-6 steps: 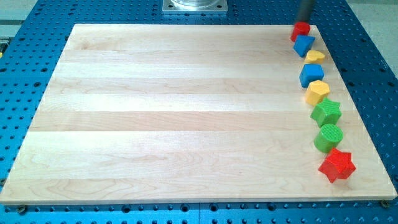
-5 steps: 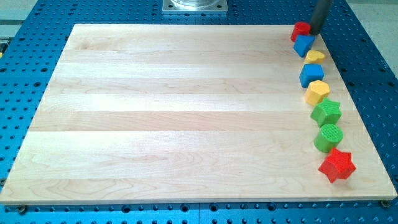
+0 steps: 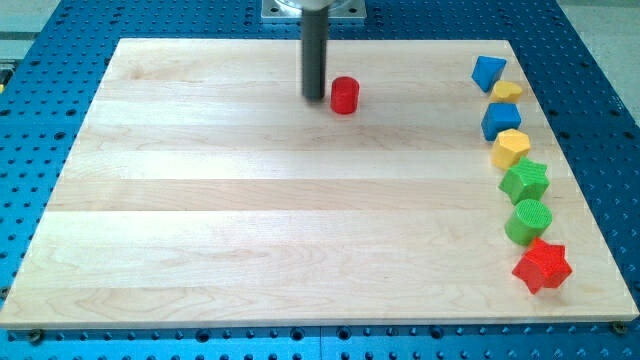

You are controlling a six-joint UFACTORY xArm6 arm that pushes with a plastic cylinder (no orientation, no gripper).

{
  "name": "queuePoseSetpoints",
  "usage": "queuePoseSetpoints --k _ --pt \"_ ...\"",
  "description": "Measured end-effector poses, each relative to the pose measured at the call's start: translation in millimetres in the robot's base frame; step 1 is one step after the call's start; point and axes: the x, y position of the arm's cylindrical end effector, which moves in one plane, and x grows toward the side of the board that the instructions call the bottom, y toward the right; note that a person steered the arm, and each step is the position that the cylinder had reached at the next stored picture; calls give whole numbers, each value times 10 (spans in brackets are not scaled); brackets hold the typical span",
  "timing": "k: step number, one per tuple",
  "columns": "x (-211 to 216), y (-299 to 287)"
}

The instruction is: Push the red circle horizontal to the green blocks

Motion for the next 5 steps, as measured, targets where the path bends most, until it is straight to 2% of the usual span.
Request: queuePoseSetpoints --k 1,2,3,4,5 --pt "-517 197" --pt "-354 659" --pt "801 317" --pt "1172 279" --pt "1067 690"
